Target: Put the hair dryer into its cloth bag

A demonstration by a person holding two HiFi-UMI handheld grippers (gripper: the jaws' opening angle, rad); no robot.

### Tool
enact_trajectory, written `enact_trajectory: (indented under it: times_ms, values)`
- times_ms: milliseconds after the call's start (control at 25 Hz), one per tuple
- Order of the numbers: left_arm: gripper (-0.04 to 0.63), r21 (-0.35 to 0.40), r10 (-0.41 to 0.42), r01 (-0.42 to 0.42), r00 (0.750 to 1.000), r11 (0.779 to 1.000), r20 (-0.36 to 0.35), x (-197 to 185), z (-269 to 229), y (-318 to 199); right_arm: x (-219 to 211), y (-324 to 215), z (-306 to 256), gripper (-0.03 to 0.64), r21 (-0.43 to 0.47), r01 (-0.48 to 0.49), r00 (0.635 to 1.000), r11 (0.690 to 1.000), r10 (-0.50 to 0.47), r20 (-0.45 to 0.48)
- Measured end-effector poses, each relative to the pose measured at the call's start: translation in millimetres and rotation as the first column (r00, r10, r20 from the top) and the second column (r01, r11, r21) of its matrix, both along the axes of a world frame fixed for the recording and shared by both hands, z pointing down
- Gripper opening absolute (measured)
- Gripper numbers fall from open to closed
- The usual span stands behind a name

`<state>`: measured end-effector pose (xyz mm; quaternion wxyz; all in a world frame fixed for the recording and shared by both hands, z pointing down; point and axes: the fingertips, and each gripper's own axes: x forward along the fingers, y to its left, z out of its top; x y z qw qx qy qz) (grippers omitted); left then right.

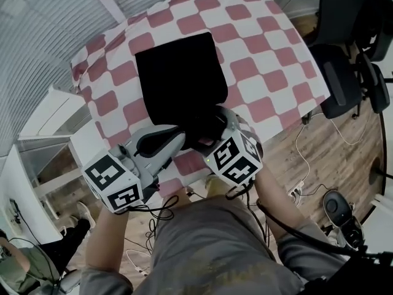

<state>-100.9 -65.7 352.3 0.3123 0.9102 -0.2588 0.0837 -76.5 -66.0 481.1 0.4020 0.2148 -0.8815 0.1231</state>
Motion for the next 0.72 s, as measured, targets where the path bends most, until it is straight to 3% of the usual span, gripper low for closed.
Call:
enact_trajectory:
  times_ms: [120,240,280,320,400,560,720]
  values:
    - [0.028,0.011,-0.010,0.010,1.000,1.000,0.015,0,-1,-1,14,6,-16,0.434,0.081,-0.028,0.998,0.996,0.024,0.053]
    - [0.028,0.018,-0.013,0.013,1.000,1.000,0.026,-1,-3,-2,18,4,-25,0.343,0.201,-0.050,0.998,0.978,0.042,0.046]
    - [0.028,0.020,-0.012,0.011,0.999,1.000,0.030,-1,-3,-1,18,2,-24,0.306,0.221,-0.049,0.999,0.974,0.043,0.030]
    - [0.028,0.021,-0.010,0.009,0.999,1.000,0.034,-1,-3,0,16,1,-23,0.209,0.234,-0.044,0.999,0.971,0.040,0.019]
    - [0.028,0.025,-0.007,0.006,0.999,1.000,0.041,1,-3,1,13,-2,-23,0.091,0.261,-0.031,1.000,0.965,0.030,0.009]
    - [0.028,0.033,0.009,-0.011,0.999,0.999,0.047,6,-3,1,12,-6,-23,0.083,0.271,-0.006,1.000,0.963,0.004,0.008]
    - [0.028,0.052,0.119,-0.127,0.985,0.991,0.128,18,7,20,5,-12,-24,0.081,0.281,-0.003,1.000,0.960,-0.001,0.014]
